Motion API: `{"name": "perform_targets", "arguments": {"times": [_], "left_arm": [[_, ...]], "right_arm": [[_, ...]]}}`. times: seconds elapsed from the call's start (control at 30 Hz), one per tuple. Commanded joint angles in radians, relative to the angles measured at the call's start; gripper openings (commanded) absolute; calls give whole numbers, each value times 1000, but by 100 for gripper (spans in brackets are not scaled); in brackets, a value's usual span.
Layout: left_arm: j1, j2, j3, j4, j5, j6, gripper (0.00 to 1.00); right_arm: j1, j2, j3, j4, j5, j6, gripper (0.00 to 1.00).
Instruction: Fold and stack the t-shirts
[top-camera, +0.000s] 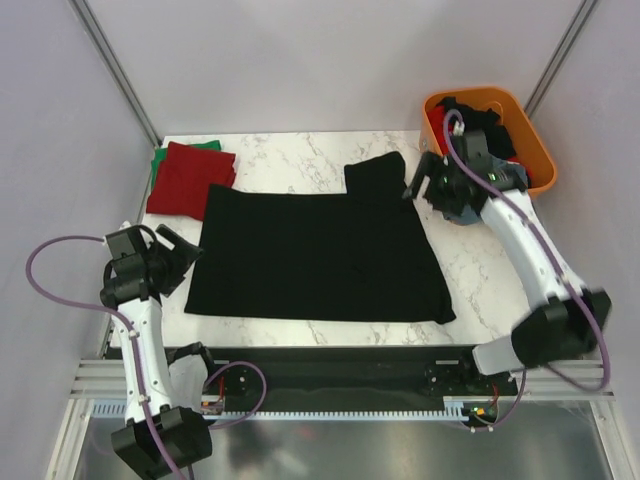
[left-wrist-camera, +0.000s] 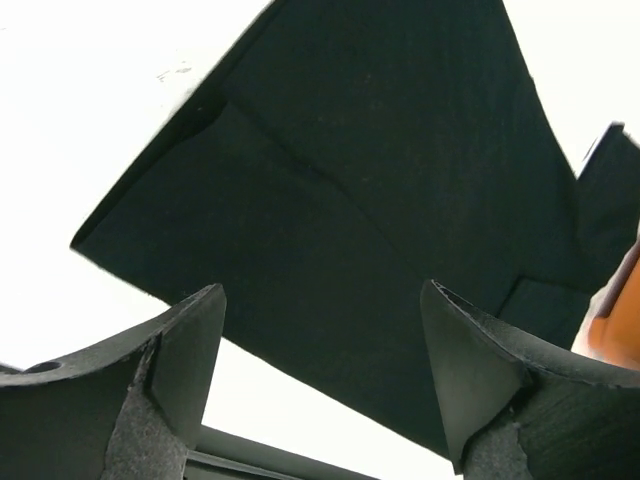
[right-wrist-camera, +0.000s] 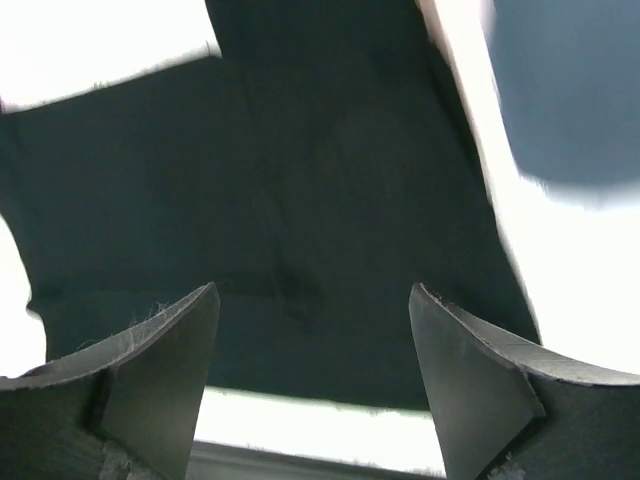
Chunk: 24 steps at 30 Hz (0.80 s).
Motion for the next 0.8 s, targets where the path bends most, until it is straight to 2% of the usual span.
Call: {"name": "perform_targets", "arguments": {"times": [0.0, 0.13, 0.17, 0.37, 0.43, 0.6, 0.77], "left_arm": [[-21, 24, -21, 123, 50, 94, 85], [-29, 36, -46, 151, 64, 88, 79], [-32, 36, -46, 151, 61, 87, 79], [-82, 16, -50, 154, 55, 82, 78], [-90, 7, -53, 155, 49, 82, 77], [-104, -1, -53, 154, 47, 79, 75], [-118, 6, -55, 157, 50, 81, 73]], "right_arm": [[2, 265, 229, 79, 55, -118, 84], [7, 582, 602, 81, 118, -182, 80], [8, 695, 659, 79, 123, -198, 79], [14, 1062, 1027, 80, 242, -253, 77], [14, 1117, 1083, 96, 281, -253, 76], [16, 1195, 1071, 209, 416, -270, 74], [17, 1265, 1081, 264, 437, -277, 73]]}}
